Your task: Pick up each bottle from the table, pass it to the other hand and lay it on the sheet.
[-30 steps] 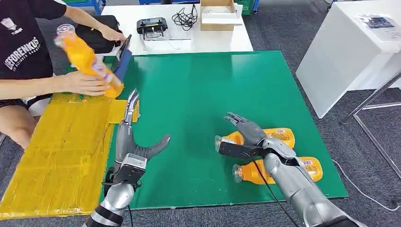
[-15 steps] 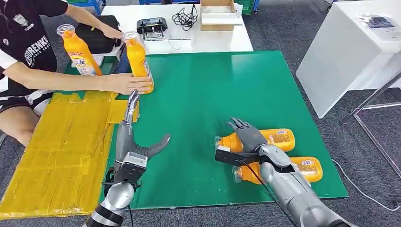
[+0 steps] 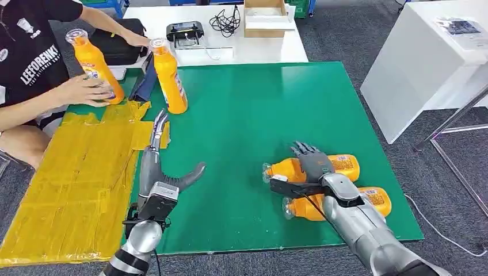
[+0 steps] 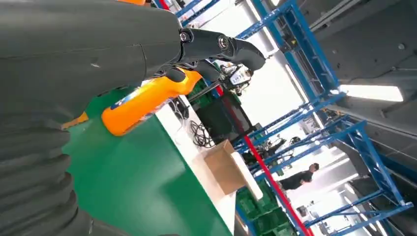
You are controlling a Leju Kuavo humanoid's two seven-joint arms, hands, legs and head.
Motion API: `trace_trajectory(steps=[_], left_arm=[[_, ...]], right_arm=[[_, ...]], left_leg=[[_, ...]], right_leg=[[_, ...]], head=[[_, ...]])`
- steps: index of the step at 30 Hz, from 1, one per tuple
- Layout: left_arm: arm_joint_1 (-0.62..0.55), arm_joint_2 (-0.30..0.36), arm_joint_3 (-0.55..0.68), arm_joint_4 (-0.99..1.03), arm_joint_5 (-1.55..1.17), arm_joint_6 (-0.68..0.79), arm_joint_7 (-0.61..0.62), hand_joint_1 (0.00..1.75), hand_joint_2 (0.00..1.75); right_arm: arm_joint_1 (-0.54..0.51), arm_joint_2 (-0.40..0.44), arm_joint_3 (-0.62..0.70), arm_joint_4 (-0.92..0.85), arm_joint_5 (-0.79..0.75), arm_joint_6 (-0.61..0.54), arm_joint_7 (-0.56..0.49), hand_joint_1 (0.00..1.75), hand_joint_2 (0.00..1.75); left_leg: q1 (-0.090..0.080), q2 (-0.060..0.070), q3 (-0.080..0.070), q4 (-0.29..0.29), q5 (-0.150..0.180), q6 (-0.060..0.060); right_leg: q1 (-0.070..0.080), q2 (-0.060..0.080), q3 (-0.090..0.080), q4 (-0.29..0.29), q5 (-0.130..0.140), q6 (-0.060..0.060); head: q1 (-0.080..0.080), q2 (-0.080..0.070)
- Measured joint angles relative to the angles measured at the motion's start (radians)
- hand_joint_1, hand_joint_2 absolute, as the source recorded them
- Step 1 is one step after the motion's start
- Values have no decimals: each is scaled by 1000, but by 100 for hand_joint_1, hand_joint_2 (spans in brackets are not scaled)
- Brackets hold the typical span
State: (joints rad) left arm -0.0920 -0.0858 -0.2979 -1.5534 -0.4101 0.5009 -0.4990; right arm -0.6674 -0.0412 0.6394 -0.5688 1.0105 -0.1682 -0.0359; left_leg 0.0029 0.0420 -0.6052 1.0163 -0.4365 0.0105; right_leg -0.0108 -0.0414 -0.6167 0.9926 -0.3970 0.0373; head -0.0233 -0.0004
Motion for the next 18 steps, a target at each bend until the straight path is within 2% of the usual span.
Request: trace_trajectory(steps=[5, 12, 18], left_arm=[[1, -6, 13, 0, 2, 1, -1, 0, 175], [3, -6, 18, 0, 3, 2, -4, 0, 175], [10, -6, 23, 0, 11, 3, -12, 0, 175]], right_arm=[[-20, -26, -3, 20, 2, 62, 0, 0, 175], [-33, -66, -16, 35, 0, 90, -6, 0, 175], [-59, -122, -18, 43, 1, 174, -22, 0, 175]], left_leg=[[0, 0, 1, 0, 0, 0], [0, 0, 2, 0, 0, 0], [0, 0, 2, 0, 0, 0]], right_leg=[[0, -1, 1, 0, 0, 0], [0, 0, 2, 0, 0, 0], [0, 0, 3, 0, 0, 0]], head=[[0, 0], [0, 0], [0, 0]])
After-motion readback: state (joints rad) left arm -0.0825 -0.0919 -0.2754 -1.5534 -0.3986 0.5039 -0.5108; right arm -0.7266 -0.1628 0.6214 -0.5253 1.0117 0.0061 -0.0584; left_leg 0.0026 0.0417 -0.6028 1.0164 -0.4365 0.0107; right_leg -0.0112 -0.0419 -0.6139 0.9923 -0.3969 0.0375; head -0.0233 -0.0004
